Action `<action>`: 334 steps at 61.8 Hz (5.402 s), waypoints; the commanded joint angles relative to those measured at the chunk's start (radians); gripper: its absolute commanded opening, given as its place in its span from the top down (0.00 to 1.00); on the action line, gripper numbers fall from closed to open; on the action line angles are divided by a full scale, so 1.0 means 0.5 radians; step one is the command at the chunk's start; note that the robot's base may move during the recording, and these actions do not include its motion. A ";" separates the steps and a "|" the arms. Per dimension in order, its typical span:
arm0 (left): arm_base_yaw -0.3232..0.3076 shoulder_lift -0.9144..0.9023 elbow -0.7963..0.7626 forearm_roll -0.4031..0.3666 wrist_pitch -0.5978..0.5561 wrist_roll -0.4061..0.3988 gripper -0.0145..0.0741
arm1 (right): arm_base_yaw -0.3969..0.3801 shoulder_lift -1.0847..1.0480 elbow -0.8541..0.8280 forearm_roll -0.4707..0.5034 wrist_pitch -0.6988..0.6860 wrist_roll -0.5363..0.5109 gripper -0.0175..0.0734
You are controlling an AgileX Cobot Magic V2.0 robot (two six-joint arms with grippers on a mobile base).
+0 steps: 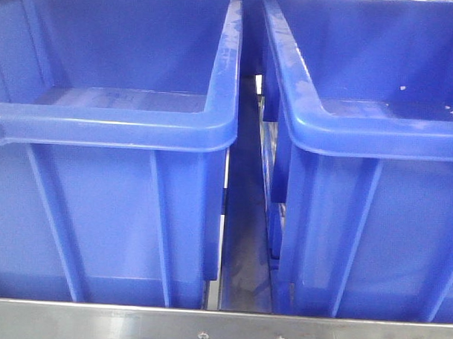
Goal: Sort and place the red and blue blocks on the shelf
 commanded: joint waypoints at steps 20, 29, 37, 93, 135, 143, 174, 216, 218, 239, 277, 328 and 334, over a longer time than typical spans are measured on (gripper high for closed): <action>-0.001 0.009 -0.063 -0.021 -0.235 -0.003 0.70 | -0.014 0.012 -0.058 0.000 -0.205 -0.010 0.75; -0.001 0.009 -0.063 -0.021 -0.223 -0.003 0.70 | -0.014 0.012 -0.058 0.000 -0.205 -0.010 0.75; -0.001 0.017 -0.063 -0.021 -0.208 -0.003 0.70 | -0.010 0.016 -0.058 -0.009 -0.172 -0.012 0.75; -0.937 1.231 -0.410 0.050 -0.778 -0.003 0.70 | 0.429 0.553 -0.067 -0.137 -0.649 -0.012 0.75; -0.937 1.252 -0.410 -0.115 -0.786 -0.003 0.39 | 0.429 0.553 -0.067 -0.130 -0.609 -0.012 0.57; -0.937 1.252 -0.410 -0.115 -0.786 -0.003 0.29 | 0.429 0.553 -0.067 0.012 -0.597 -0.012 0.49; -0.937 1.252 -0.410 -0.115 -0.783 -0.003 0.30 | 0.429 0.553 -0.067 0.140 -0.461 -0.012 0.15; -0.697 0.948 -0.410 -0.115 -0.734 0.001 0.70 | 0.427 0.548 -0.067 0.098 -0.490 -0.018 0.75; -0.662 0.917 -0.410 -0.115 -0.684 0.001 0.70 | 0.427 0.547 -0.067 0.093 -0.490 -0.020 0.75; -0.458 0.474 -0.410 -0.115 -0.175 0.001 0.70 | 0.112 0.329 -0.067 0.130 -0.469 -0.257 0.75; -0.331 0.044 -0.004 -0.175 -0.275 0.001 0.70 | 0.070 -0.369 0.078 0.282 0.000 -0.255 0.75; -0.331 -0.076 -0.001 -0.175 -0.274 0.001 0.70 | 0.070 -0.574 0.078 0.282 0.218 -0.255 0.75; -0.331 -0.076 -0.001 -0.175 -0.274 0.001 0.70 | 0.070 -0.574 0.078 0.282 0.218 -0.255 0.75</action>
